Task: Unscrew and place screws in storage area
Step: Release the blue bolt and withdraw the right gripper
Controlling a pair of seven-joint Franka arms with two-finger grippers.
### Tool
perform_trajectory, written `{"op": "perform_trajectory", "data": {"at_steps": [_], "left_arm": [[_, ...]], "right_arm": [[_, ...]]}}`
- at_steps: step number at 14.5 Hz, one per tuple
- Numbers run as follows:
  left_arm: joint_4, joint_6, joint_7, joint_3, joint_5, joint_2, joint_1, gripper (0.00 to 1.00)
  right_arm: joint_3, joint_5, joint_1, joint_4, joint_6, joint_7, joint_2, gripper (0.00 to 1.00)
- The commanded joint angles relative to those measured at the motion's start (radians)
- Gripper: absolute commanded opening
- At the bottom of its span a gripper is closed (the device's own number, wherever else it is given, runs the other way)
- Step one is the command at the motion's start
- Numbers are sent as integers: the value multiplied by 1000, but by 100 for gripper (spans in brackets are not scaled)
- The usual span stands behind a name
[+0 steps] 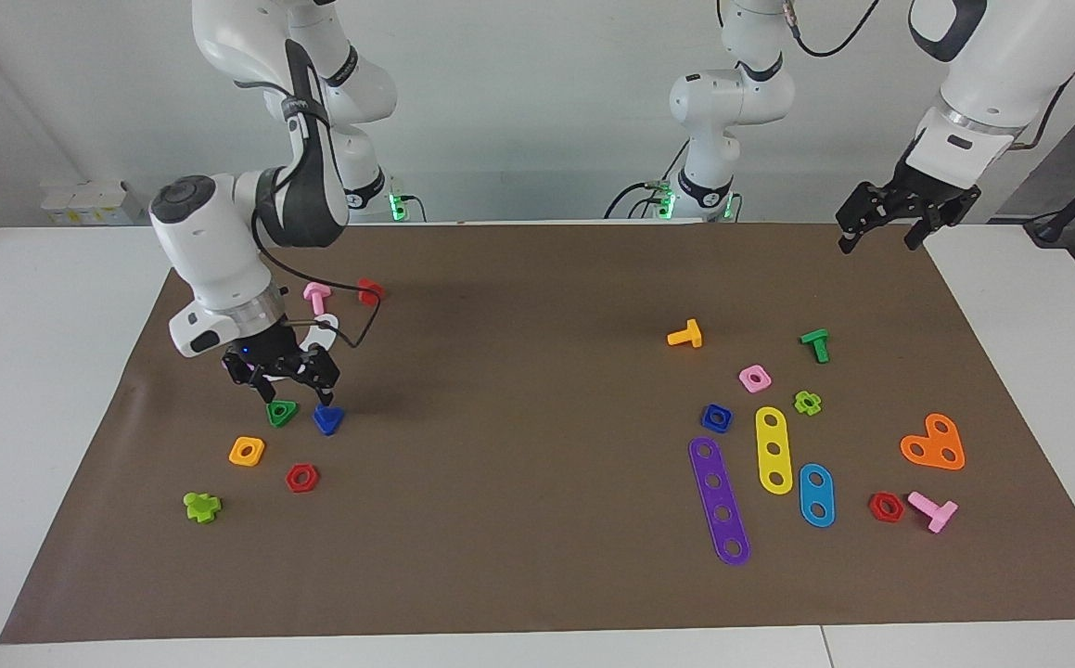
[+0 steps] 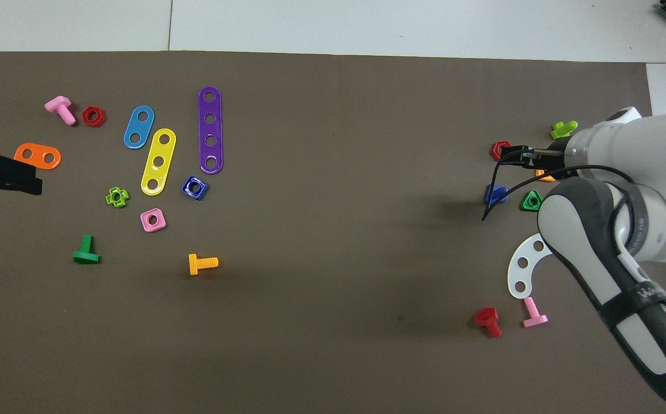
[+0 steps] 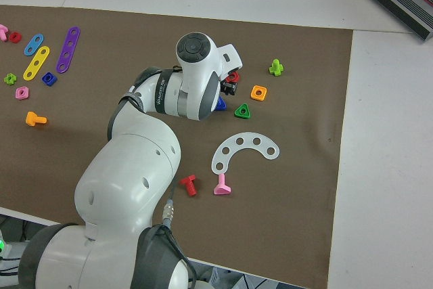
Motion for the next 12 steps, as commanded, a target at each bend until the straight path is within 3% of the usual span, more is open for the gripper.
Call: {"op": "perform_trajectory", "data": {"at_steps": [1,6,12], "left_arm": [[-68,21,5,-10,8,-45,15,100],[-74,9,-1,-10,8,-51,14,100],[-72,-11,34,-15,9,-51,-1,100]], "right_arm": [[-7,3,-20,36,-102,-18,-46,100],[-38,-12,-52,83,-443,20,-212,100],[-41,-112,-77,302,-768,8,-223,100]]}}
